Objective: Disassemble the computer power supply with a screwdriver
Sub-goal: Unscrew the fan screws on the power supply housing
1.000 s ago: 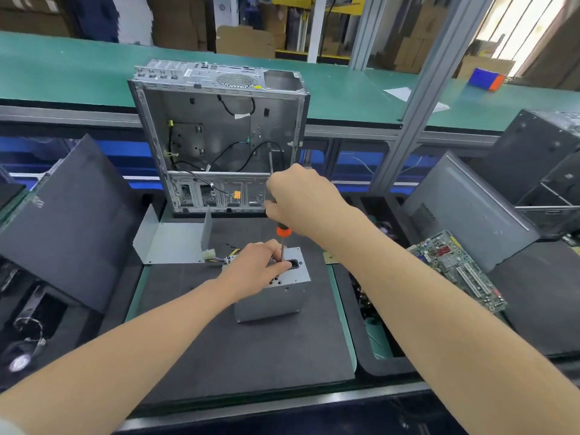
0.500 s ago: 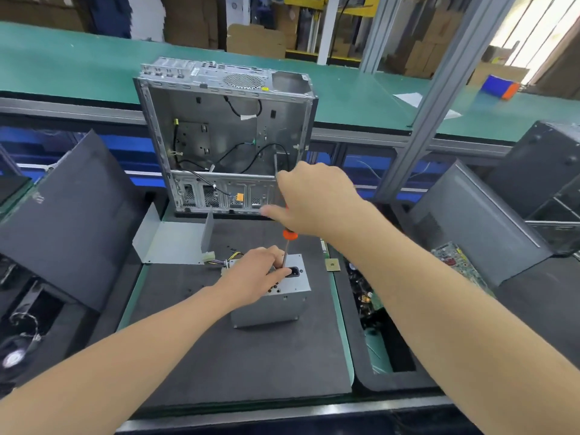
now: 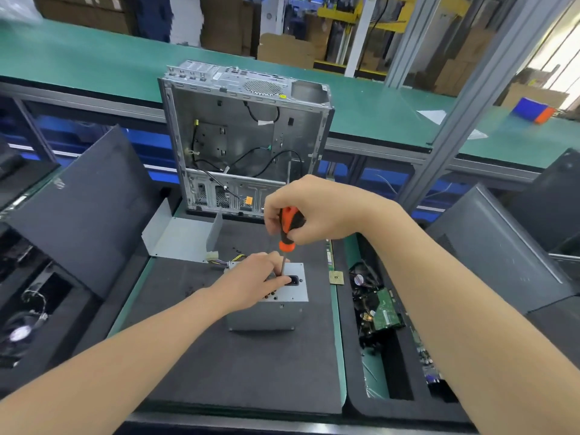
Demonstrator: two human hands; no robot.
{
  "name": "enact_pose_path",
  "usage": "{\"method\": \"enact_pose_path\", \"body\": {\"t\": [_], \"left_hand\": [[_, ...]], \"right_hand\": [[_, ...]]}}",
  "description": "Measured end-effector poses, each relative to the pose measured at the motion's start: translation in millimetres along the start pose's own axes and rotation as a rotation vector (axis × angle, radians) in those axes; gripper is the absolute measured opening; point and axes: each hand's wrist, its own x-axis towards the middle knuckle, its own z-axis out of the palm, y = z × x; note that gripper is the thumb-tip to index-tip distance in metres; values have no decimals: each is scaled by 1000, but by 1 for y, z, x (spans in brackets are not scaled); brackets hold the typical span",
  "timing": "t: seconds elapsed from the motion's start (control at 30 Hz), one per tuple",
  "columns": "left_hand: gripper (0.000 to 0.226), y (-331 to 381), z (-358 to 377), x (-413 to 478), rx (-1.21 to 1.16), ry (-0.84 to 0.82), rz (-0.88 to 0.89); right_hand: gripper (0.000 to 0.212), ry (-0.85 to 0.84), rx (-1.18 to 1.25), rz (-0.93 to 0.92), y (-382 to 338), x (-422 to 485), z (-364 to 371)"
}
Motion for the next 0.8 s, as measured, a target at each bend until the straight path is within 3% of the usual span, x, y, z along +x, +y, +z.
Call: {"method": "enact_pose_path", "body": {"t": [0.1,0.23,0.33,0.47,0.6,0.8], "left_hand": [[33,2,1,0,9,1,-8],[31,0,2,0,-1,36,-2],[30,0,3,0,11,37,0],[26,2,1,-1,0,13,15],[17,4,-1,-4,2,7,20],[23,3,0,-2,15,9,15]], "right_hand": [[15,104,-41,46,-1,-1,9],[47,368,-491,473,-17,7,32],[40,424,-419,582,-22,16,42],[22,377,-297,453,-15,18,37],[7,201,-46,231,1,6,17],[15,20,11,47,8,-3,1]]}}
